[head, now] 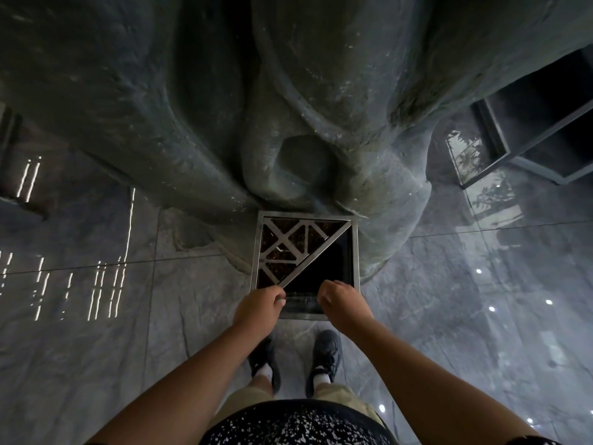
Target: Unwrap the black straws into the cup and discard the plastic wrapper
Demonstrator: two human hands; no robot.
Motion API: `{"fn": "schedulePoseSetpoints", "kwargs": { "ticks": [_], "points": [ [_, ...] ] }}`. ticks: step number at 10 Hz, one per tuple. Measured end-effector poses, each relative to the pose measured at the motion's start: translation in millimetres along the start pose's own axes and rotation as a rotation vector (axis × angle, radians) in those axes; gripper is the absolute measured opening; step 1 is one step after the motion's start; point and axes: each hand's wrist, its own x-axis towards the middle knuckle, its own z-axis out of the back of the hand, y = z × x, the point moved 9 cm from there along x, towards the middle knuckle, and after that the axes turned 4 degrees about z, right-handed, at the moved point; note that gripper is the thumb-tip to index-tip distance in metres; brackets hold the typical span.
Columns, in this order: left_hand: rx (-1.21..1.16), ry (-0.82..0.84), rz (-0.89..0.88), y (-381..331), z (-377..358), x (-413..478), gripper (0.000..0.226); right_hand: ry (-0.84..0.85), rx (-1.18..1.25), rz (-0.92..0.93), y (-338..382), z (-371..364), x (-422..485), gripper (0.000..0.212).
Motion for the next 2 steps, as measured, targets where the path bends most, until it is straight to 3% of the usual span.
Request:
{"fn": "schedulePoseSetpoints", "kwargs": {
  "ticks": [1,2],
  "points": [
    [-0.004,0.012,0.001,1.3,-0.7,-6.3,0.03,-0.011,0.006,0.002,-2.7,-2.8,-6.4,0.024],
    [0.019,0.018,0.011,2.4,3.0,-8.5,0.04,-0.049,-0.014,0.013,-4.8,1.0,-11.0,0.044]
  ]
}}
